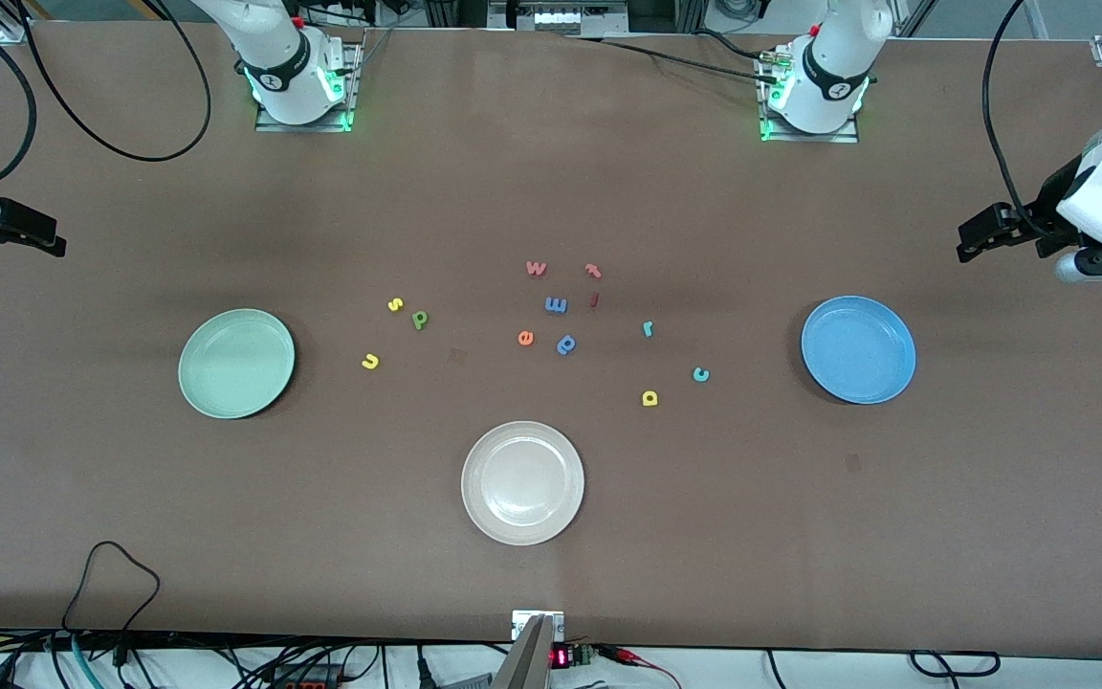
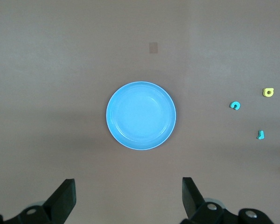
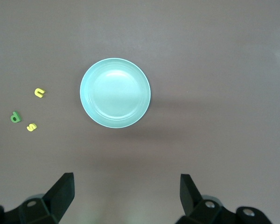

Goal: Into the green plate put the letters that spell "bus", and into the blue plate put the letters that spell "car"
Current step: 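Move both grippers out from rest toward the scattered foam letters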

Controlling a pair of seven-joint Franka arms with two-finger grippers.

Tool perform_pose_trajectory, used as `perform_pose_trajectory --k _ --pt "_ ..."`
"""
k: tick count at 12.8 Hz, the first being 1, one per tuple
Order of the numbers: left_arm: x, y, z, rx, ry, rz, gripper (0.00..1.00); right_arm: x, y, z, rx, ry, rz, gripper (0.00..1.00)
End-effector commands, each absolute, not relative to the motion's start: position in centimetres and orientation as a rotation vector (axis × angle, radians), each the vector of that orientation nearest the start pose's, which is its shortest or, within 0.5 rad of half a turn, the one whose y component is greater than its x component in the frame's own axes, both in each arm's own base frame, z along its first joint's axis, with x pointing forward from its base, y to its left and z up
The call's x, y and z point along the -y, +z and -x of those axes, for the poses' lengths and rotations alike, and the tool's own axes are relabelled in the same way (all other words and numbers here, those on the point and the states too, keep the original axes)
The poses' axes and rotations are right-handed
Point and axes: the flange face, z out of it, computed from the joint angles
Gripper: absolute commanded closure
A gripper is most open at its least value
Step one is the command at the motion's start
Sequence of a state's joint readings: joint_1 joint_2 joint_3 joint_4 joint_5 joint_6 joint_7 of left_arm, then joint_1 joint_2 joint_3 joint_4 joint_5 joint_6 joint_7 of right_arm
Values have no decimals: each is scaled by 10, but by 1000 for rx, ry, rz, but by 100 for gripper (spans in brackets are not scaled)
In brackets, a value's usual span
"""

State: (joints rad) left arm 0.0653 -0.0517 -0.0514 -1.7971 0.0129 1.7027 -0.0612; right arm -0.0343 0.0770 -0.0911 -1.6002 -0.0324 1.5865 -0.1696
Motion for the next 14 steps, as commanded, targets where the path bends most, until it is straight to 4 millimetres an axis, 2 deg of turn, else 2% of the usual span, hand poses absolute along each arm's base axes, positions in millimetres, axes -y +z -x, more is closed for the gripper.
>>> perform_pose_trajectory --k 1,3,5,6,8,9,10,11,12,14 --pt "-8 559 -532 87 74 3134 0 71 561 -571 92 178 3153 0" --pt "-3 550 -537 70 96 3134 0 68 549 -576 107 212 3151 0" --pt "9 516 -556 33 173 3132 0 53 538 -579 143 263 3142 0" --pt "23 499 -568 -5 156 3135 0 38 513 -584 175 358 3127 0" --pt "62 466 -592 -101 159 3136 0 0 485 -593 242 431 3097 0" --pt "86 447 -606 -149 183 3132 1 -15 473 -596 261 413 3093 0" --pt "114 429 -620 -203 205 3127 6 -32 456 -597 241 391 3108 0" --pt "134 408 -638 -238 223 3128 13 -45 434 -595 204 356 3121 0" --pt "155 388 -657 -263 230 3130 18 -66 409 -591 220 318 3131 0" --pt "193 343 -670 -250 286 3131 28 -90 369 -584 230 218 3143 0"
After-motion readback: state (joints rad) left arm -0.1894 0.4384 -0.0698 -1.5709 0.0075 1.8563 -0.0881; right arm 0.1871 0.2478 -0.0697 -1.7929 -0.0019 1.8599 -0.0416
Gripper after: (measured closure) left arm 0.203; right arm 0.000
